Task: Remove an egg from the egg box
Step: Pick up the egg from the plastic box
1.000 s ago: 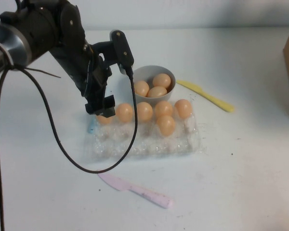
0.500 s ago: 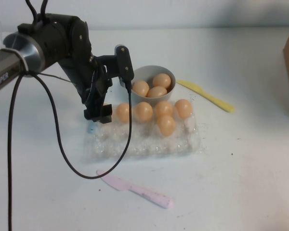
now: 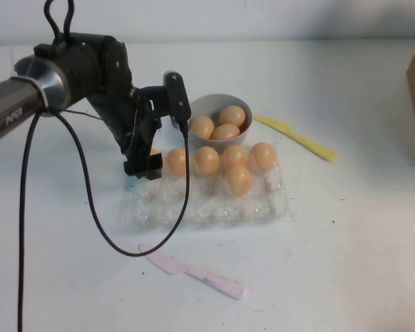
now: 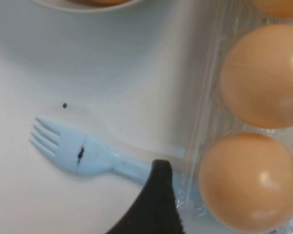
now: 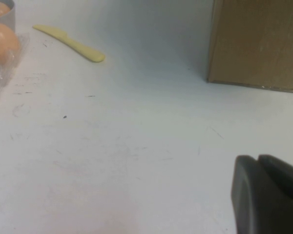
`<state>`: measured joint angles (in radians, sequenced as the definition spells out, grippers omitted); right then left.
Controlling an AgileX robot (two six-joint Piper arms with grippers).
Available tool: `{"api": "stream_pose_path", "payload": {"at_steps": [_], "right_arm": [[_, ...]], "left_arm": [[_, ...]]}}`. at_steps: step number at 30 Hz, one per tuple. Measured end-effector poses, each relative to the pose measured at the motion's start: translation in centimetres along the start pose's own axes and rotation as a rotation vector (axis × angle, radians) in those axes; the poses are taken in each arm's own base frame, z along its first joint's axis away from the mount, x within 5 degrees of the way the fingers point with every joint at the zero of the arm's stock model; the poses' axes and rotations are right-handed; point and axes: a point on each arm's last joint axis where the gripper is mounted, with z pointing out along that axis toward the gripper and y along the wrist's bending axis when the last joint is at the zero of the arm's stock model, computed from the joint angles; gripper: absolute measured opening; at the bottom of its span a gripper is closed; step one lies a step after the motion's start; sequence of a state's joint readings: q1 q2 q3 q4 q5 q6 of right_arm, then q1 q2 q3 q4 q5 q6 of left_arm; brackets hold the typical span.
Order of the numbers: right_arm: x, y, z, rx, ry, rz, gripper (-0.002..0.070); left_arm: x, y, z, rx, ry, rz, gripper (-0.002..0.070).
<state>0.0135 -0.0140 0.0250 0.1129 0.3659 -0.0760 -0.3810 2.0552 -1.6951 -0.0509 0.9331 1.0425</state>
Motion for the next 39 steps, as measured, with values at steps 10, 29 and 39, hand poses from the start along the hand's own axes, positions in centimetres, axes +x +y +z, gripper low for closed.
{"api": "stream_pose_path", "payload": {"at_steps": [10, 29, 39], "right_arm": [[0.0, 0.0, 0.0, 0.000, 0.000, 0.000, -0.0017], [0.0, 0.0, 0.0, 0.000, 0.000, 0.001, -0.0017], [0.0, 0.0, 0.0, 0.000, 0.000, 0.001, -0.0017]], "left_arm": [[0.0, 0.0, 0.3, -0.002, -0.001, 0.000, 0.0526], [0.0, 0.2, -0.5, -0.024, -0.005, -0.003, 0.0197], [-0.1, 0.3, -1.7, -0.046, -0.007, -0.011, 0.0170]]}}
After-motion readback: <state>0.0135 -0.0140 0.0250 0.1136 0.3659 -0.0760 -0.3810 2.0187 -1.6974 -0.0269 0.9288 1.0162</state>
